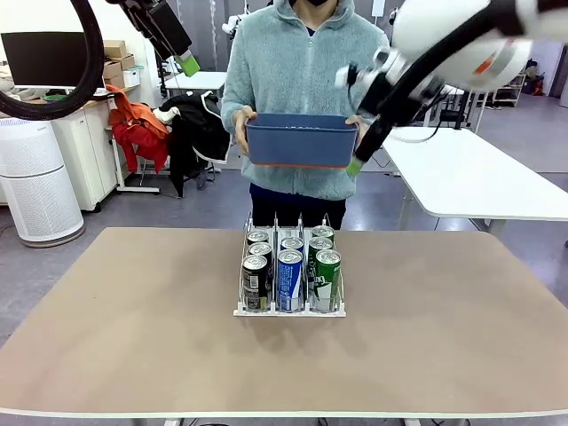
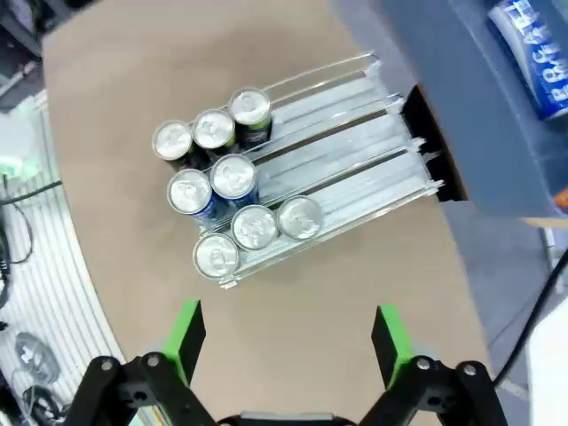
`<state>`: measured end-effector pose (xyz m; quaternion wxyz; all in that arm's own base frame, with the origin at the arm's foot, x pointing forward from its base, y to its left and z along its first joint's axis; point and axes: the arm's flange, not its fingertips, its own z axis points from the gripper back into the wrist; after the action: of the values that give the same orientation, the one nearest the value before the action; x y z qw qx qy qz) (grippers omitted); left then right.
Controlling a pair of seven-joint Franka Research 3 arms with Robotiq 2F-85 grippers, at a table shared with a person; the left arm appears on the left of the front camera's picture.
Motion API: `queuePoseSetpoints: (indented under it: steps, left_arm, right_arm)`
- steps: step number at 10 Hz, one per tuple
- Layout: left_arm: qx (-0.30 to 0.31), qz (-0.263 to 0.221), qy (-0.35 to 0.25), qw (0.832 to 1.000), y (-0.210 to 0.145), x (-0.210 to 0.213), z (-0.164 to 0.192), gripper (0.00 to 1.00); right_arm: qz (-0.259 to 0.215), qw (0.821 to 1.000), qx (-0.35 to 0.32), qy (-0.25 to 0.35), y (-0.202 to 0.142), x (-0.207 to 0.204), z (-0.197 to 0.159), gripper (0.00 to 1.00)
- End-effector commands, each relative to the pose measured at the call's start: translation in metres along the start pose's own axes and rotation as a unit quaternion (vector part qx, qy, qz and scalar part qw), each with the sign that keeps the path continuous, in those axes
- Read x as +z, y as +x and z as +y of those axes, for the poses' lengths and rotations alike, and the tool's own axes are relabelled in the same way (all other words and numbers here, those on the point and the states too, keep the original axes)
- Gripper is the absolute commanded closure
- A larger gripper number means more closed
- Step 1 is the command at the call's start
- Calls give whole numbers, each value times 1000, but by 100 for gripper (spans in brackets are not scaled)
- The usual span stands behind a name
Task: Fill the beverage cans into the dispenser.
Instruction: Pick up the Ionic drink handed by the human.
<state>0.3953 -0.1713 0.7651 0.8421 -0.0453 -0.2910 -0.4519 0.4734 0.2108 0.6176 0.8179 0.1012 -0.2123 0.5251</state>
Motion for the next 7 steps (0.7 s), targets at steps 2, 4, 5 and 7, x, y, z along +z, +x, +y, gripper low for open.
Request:
queuePoseSetpoints:
  steps: [2,4,5,7]
  left_arm:
    - [0,0,-1,1000,-2,1,1,0]
    - [0,0,-1,1000,-2,1,1,0]
    - [0,0,-1,1000,-2,1,1,0]
    - [0,0,-1,1000,-2,1,1,0]
  right_arm:
    - [-57,998,3,-3,3,77,1,0]
    - [-78,997,-5,-3,0,129,16,0]
    - [-86,996,-25,-22,-4,149,23,0]
    - [-88,994,-50,-42,-13,182,38,0]
